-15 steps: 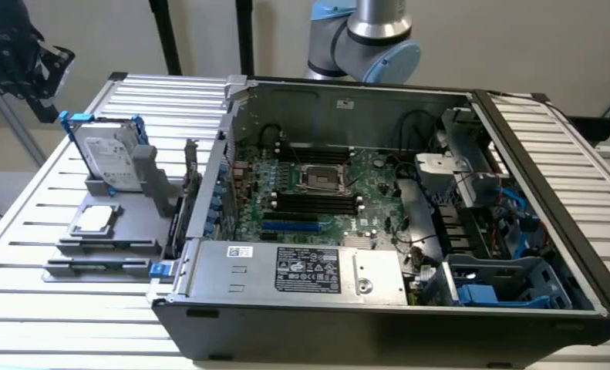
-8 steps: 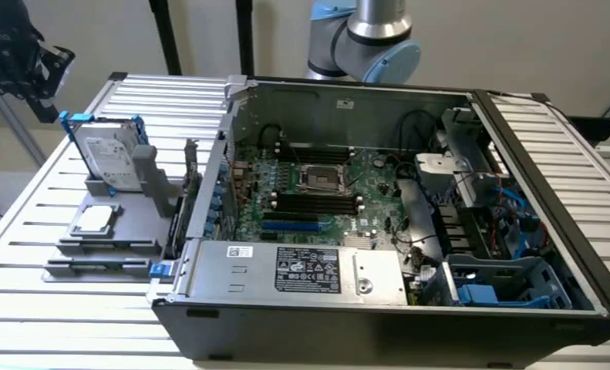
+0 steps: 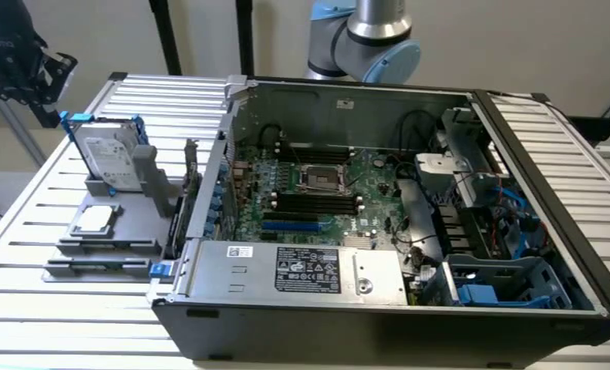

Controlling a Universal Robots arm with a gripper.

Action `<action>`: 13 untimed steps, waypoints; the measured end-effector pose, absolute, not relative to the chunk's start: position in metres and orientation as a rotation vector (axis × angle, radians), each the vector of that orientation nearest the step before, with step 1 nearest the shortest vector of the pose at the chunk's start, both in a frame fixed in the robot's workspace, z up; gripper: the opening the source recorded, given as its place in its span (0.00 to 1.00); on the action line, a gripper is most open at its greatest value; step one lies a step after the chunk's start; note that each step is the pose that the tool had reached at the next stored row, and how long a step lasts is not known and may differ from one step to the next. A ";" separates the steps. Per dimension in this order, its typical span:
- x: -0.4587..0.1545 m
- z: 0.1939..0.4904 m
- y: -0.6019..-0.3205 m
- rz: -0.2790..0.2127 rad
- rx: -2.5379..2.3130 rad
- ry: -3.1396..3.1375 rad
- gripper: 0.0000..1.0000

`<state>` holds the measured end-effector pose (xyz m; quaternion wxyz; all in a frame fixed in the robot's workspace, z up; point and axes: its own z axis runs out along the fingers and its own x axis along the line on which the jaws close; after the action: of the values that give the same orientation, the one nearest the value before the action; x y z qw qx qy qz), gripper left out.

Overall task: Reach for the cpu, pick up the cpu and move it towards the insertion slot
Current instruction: 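Pick up the cpu and move it towards the insertion slot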

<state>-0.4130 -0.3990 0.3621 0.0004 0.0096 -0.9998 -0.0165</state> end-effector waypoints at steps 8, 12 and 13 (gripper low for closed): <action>-0.413 0.357 -0.406 -0.040 0.031 -3.140 0.11; -0.413 0.355 -0.411 -0.038 0.033 -3.140 0.11; -0.413 0.355 -0.413 -0.038 0.034 -3.140 0.11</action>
<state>-0.4134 -0.4129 0.3546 0.0006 0.0107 -0.9999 -0.0122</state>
